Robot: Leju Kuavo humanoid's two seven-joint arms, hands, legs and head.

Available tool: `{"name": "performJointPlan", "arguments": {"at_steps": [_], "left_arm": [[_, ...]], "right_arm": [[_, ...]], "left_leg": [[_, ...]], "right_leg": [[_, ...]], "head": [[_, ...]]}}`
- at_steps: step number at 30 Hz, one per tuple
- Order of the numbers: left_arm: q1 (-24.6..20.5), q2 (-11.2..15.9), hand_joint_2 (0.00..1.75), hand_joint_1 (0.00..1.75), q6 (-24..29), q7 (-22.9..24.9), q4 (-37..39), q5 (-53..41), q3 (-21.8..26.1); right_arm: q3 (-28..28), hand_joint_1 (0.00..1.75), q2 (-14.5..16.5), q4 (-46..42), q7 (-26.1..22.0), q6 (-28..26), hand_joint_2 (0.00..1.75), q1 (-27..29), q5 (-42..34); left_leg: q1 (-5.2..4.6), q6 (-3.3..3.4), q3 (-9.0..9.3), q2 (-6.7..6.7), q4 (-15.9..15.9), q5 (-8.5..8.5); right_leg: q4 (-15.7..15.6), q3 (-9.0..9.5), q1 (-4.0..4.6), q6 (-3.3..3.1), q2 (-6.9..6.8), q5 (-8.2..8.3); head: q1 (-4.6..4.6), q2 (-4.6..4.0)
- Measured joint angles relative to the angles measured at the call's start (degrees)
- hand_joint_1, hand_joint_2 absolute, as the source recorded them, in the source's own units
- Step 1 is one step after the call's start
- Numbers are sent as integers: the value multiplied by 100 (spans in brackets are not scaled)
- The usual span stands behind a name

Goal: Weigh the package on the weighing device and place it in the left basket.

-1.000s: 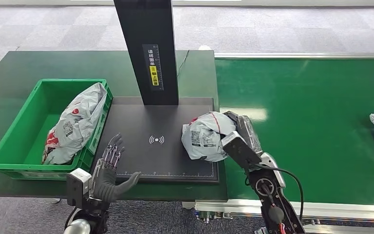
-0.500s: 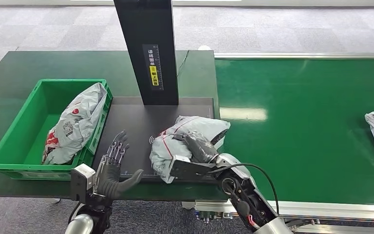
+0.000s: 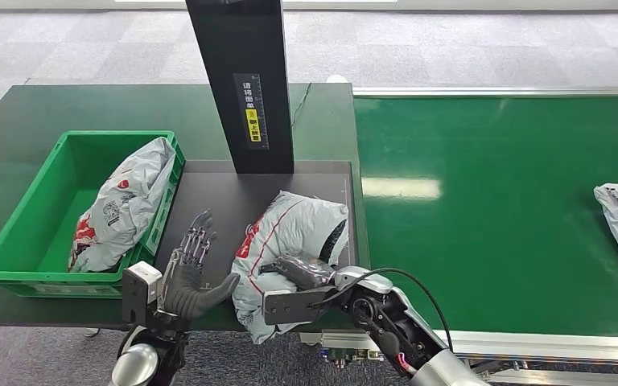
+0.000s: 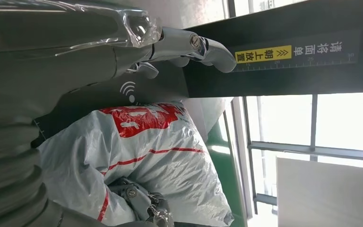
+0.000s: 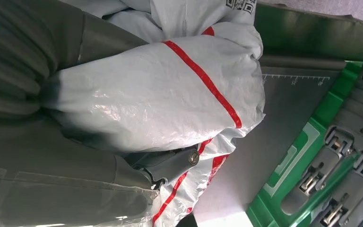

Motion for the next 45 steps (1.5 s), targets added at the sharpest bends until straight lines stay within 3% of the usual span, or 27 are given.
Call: {"name": "performJointPlan", "arguments": {"at_steps": [3,4,9,17,22,27,30,35,45], "left_arm": [[24,1,175,0,32,3,4,4,3],[41,2,175,0,35,14,0,-3,4],[165,4,175,0,-38,145,-69,-203,-4],[242,25,175,0,-182,225,-75,-462,-60],[250,55,175,0,-214,288,-75,-782,-117],[308,107,175,0,-254,244,-75,-981,-141],[363,123,175,0,-287,219,-79,-1015,-138],[472,127,175,0,-292,213,-155,-1019,-127],[553,134,175,0,-98,362,-191,-1344,-129]], "right_arm": [[14,27,-9,28,32,-169,175,4,-110],[9,0,-17,20,92,-277,175,23,-152],[-139,0,-109,-292,542,-806,175,288,-300],[-468,0,-307,-837,650,-992,175,754,-344],[-667,0,-391,-1076,664,-1174,175,981,-409],[-1020,0,-493,-1607,350,-1577,175,1447,-629],[-1270,0,-501,-2049,247,-2021,175,1714,-670],[-1800,0,-433,-2787,557,-2948,175,2008,-775],[-2578,0,-432,-3663,503,-3253,175,2296,-1231]], "left_leg": [[0,0,1,0,0,0],[0,0,2,0,0,0],[0,0,0,-2,0,0],[-1,1,-1,-2,0,-1],[0,0,0,-3,0,-1],[-1,-1,-3,-3,0,-4],[-1,-1,-6,-3,0,-5],[-1,-1,-7,-3,0,-6],[0,-2,-6,-3,0,-6]], "right_leg": [[0,2,0,0,0,0],[0,2,0,0,0,0],[0,2,-1,0,-1,0],[-1,2,-1,0,-1,0],[-1,3,0,0,-2,0],[-1,1,-1,0,-2,-1],[-1,-2,-1,0,-2,-2],[-1,-3,-1,0,-2,-2],[-1,-3,-1,0,-2,-2]], "head": [[1,-1],[1,-1],[1,1],[1,0],[1,0],[1,0],[1,0],[1,0],[0,0]]}}
